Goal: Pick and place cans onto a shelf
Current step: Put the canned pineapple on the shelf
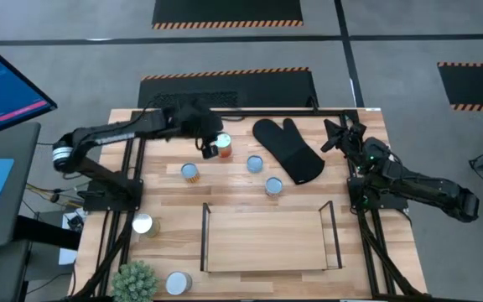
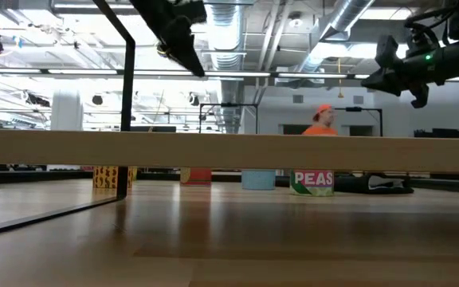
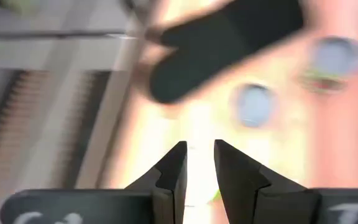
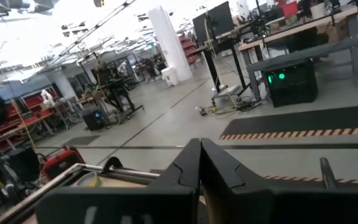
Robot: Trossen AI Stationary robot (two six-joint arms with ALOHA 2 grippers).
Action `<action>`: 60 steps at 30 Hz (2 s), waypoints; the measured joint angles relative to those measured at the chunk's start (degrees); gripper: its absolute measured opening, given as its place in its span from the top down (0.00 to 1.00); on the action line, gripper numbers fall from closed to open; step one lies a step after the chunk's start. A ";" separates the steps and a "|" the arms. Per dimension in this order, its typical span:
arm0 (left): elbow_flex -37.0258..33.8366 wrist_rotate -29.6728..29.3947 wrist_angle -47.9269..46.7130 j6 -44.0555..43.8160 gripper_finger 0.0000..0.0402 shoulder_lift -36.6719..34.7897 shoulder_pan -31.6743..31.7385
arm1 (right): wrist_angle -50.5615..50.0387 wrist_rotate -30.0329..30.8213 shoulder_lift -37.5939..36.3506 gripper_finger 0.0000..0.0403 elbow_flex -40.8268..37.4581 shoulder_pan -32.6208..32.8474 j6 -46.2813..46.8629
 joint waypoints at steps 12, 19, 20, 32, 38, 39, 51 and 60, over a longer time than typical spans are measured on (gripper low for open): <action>4.47 8.40 -5.75 -1.91 0.82 10.03 10.38 | -0.23 0.02 0.00 0.92 0.02 -0.12 0.02; 4.47 9.48 -6.65 0.66 0.82 10.78 8.94 | -0.60 0.02 0.00 0.92 0.04 -0.12 0.02; 4.47 9.72 -6.84 1.05 0.82 10.81 8.57 | -0.94 0.02 0.00 0.92 0.04 -0.12 0.02; 4.47 10.14 -6.90 4.21 0.70 11.54 4.72 | -2.62 -0.17 0.00 0.92 0.04 -0.10 0.11; 4.47 6.92 -7.69 0.74 0.57 15.25 4.35 | -3.29 -0.23 -0.02 0.92 0.04 -0.02 0.11; 4.43 6.42 -7.75 0.76 0.56 16.14 4.26 | -3.29 -0.22 0.00 0.92 0.04 0.00 0.22; 4.61 -0.52 -8.48 -1.26 0.53 21.15 2.72 | -3.44 -0.22 0.00 0.92 0.04 0.39 1.07; 4.56 -9.26 -8.92 -0.35 0.62 21.90 -0.96 | -3.69 -0.20 0.00 0.92 0.04 0.38 1.07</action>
